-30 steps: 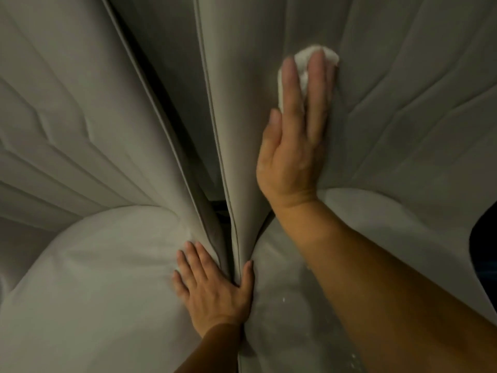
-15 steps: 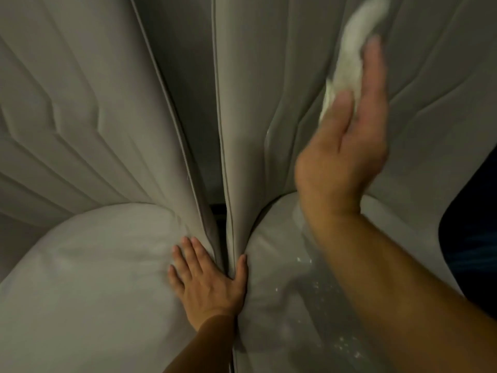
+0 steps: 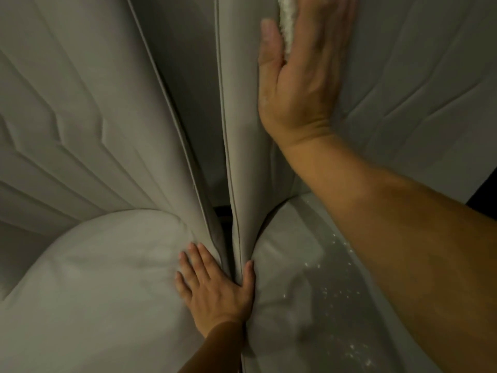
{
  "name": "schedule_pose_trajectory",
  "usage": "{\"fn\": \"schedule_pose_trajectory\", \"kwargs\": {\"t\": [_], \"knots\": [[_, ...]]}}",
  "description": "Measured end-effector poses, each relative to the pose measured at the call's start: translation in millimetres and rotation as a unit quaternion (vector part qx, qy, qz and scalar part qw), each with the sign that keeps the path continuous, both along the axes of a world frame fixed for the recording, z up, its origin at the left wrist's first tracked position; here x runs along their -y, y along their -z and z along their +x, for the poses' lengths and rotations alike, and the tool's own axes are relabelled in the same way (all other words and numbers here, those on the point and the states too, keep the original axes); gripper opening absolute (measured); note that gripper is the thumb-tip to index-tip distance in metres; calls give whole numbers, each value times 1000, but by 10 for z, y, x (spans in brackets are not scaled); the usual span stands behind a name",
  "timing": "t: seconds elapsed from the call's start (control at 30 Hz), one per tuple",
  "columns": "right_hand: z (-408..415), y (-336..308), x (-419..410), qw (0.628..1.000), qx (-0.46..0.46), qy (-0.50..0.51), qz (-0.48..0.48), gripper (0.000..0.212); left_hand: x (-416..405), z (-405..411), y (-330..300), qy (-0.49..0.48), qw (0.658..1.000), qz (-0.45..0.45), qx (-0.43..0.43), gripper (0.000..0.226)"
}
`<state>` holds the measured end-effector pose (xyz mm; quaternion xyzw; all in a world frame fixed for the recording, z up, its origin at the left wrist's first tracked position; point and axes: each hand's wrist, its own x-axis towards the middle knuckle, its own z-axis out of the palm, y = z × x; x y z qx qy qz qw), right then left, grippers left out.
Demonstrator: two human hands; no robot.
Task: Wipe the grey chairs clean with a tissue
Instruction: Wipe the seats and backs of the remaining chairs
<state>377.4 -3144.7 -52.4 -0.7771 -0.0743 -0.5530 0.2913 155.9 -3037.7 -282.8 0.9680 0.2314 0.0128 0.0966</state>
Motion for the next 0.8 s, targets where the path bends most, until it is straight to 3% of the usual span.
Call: {"fn": "schedule_pose_trajectory", "kwargs": {"t": [0.23,0.47,0.5,0.57,0.67,0.8], "knots": [[-577,705,-336,971,-169,-113,122,48,22,2,-57,1,1000,-3,-12,109],[-1468,1260,-97,871,-427,-125,210,51,30,0,-102,0,1000,-5,-29,110],[-1502,1213,-16,872,-417,-109,231,49,29,1,-97,-4,1000,-6,-23,110],[-1429,985,95,920,-319,-52,224,44,40,6,-80,-8,1000,-8,-19,110],[-1010,718,207,972,-177,-35,149,41,37,6,-66,-8,1000,-9,-10,109],[-372,806,444,981,-190,-3,-32,51,5,-14,-33,-6,1000,-8,-9,108]]}}
